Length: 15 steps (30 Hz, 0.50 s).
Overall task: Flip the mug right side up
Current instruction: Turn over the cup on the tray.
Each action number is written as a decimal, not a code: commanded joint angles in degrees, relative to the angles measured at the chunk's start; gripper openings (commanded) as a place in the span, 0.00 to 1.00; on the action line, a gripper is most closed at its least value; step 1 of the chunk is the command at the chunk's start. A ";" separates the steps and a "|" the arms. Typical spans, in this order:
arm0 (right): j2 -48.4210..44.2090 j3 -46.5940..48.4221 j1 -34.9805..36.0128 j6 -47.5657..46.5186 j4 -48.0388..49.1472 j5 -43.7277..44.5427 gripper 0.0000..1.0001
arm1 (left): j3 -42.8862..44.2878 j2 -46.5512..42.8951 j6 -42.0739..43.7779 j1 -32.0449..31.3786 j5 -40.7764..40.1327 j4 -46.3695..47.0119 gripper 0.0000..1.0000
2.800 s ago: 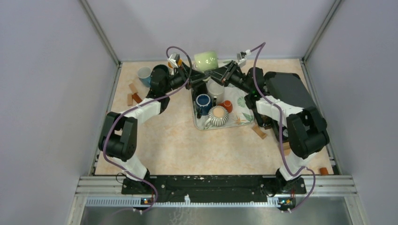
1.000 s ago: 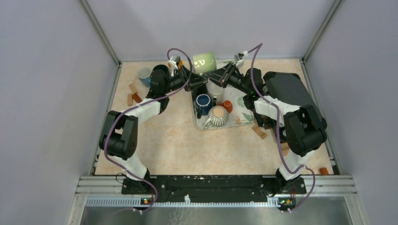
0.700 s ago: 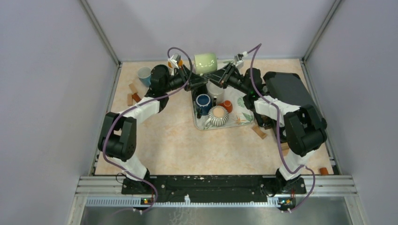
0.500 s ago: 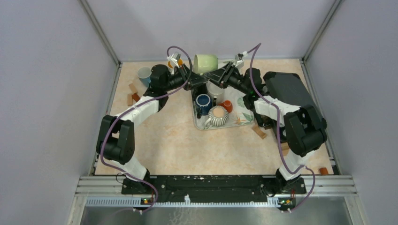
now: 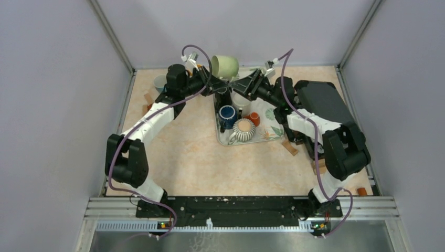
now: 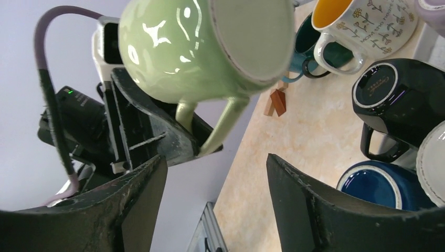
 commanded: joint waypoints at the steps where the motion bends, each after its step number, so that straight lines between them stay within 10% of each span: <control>1: -4.23 -0.21 0.58 -3.99 -1.89 1.37 0.72 | 4.82 -6.91 7.50 0.33 -3.62 0.81 0.00; 15: -10.98 -0.28 0.58 -11.31 -13.42 4.21 0.94 | 10.38 -9.88 17.34 2.87 -9.33 -15.51 0.00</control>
